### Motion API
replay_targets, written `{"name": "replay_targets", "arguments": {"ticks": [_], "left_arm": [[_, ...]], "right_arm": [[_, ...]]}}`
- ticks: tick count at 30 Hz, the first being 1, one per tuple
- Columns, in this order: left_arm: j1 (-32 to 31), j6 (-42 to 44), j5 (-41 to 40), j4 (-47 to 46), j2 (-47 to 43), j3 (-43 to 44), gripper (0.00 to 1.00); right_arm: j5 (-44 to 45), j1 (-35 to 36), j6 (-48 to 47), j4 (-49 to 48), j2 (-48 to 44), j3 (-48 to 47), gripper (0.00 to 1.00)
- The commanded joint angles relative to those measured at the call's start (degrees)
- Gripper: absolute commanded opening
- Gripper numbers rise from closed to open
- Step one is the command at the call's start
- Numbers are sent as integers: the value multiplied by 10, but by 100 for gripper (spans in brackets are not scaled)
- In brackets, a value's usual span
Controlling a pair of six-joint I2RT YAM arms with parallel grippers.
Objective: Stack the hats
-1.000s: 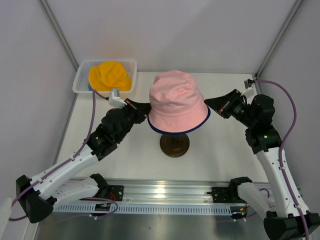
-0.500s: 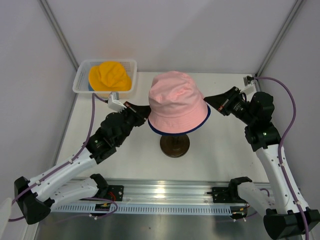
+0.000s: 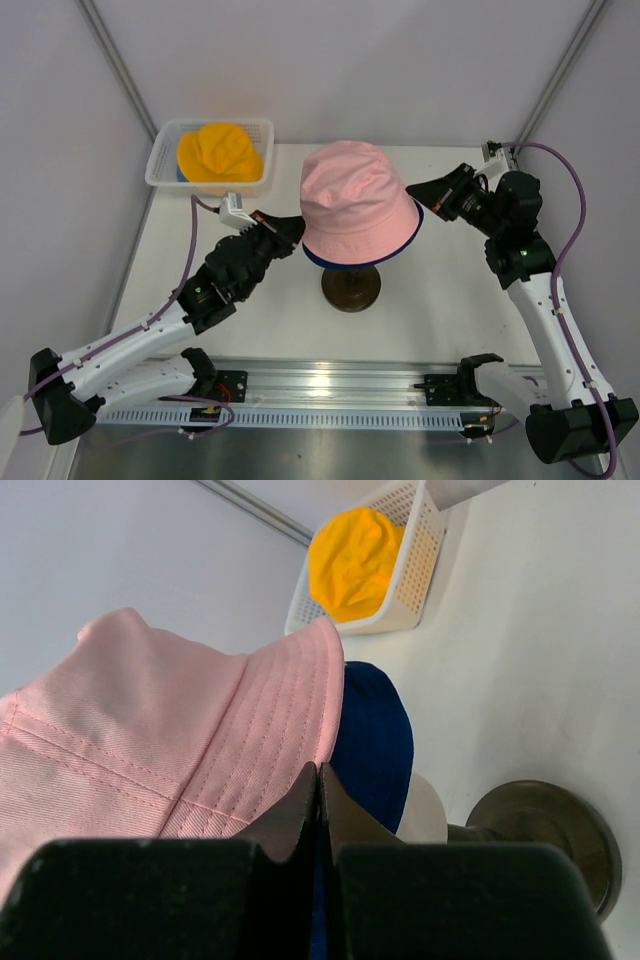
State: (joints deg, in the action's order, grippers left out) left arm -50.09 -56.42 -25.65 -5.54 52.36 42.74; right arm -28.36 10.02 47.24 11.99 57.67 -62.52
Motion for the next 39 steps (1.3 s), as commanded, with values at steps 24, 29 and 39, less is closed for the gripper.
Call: {"name": "replay_targets", "arguments": {"ticks": [24, 29, 39], "left_arm": [[264, 135, 91, 207, 15, 151, 82], [372, 217, 116, 208, 144, 274, 94], [464, 382, 76, 371, 540, 671, 97]], "right_arm": [[124, -69, -211, 234, 61, -209, 99], [179, -74, -249, 226, 65, -186, 99], [271, -79, -250, 139, 69, -127, 99]]}}
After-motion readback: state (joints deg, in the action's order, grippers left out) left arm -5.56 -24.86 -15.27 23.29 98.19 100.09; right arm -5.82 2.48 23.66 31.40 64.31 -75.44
